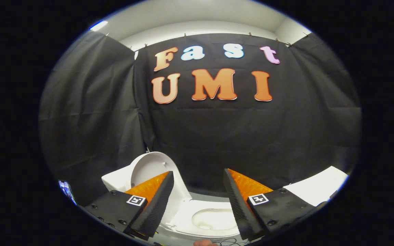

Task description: Open the toilet lid.

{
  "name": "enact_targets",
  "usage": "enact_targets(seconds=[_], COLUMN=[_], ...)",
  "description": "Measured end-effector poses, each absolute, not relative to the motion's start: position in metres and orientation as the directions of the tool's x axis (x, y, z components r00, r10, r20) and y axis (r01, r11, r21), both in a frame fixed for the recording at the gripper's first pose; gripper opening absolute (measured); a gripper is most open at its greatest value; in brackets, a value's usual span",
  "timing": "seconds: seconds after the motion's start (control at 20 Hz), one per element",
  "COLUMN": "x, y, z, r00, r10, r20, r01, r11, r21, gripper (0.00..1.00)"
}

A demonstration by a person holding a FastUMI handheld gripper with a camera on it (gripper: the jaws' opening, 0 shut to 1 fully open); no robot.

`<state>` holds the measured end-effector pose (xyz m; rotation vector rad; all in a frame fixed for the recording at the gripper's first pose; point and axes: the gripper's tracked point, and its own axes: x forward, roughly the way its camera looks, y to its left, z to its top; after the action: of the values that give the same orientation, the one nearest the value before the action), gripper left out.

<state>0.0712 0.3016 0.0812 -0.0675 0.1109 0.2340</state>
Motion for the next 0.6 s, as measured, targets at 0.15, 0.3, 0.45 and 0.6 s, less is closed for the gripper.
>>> enact_targets(seconds=[0.15,0.3,0.45,0.6], x=[0.074,0.069,0.053,0.033], y=[0.242,0.178,0.123,0.062], z=[0.094,0.101,0.096,0.079], r00=[0.978,0.989,0.996,1.0], r10=[0.186,0.134,0.08,-0.006], r20=[-0.093,-0.07,-0.04,0.009], r01=[-0.191,-0.139,-0.083,0.007], r11=[0.98,0.988,0.994,0.995], r21=[-0.048,-0.07,-0.066,-0.096], gripper=[0.94,0.94,0.94,0.94])
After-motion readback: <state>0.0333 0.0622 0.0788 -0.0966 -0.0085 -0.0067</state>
